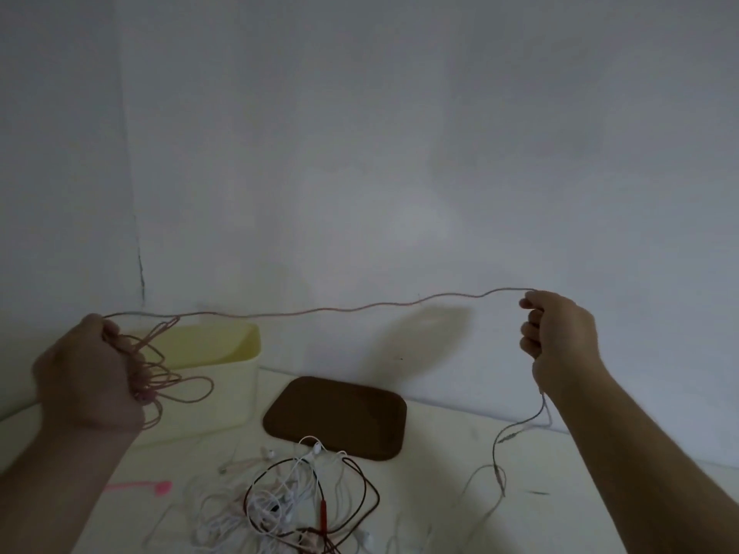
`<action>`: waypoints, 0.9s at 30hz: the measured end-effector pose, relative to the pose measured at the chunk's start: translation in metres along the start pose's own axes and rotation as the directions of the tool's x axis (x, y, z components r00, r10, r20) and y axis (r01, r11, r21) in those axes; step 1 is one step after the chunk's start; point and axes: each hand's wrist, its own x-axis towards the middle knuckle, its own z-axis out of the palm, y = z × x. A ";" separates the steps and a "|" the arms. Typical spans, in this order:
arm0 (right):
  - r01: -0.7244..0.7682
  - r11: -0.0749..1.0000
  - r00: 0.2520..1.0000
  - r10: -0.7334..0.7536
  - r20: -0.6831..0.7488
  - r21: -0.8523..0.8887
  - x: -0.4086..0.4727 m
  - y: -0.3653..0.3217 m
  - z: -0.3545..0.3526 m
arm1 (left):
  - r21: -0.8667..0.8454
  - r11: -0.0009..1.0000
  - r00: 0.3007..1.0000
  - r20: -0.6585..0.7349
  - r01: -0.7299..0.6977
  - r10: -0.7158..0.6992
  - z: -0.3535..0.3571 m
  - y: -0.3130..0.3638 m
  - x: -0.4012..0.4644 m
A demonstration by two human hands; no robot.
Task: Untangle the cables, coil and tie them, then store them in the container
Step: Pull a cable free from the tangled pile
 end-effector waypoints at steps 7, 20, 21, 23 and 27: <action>0.058 0.980 0.979 -0.093 0.181 0.189 -0.020 -0.011 0.029 | 0.195 0.975 0.988 0.129 -0.108 0.083 0.020 -0.017 -0.020; 0.793 0.581 0.398 -0.264 0.879 -0.185 -0.102 -0.018 0.104 | 0.236 0.829 0.723 0.640 -0.508 0.260 0.079 -0.002 -0.112; 0.815 0.551 0.377 -0.266 0.887 -0.181 -0.108 -0.014 0.110 | 0.246 0.826 0.710 0.663 -0.508 0.239 0.084 -0.002 -0.117; 0.847 0.494 0.369 -0.277 0.887 -0.198 -0.116 -0.010 0.117 | 0.264 0.826 0.691 0.696 -0.498 0.194 0.086 -0.002 -0.121; 0.845 0.437 0.430 -0.216 0.876 -0.307 -0.119 -0.009 0.115 | 0.347 0.809 0.681 0.727 -0.474 0.088 0.076 -0.002 -0.115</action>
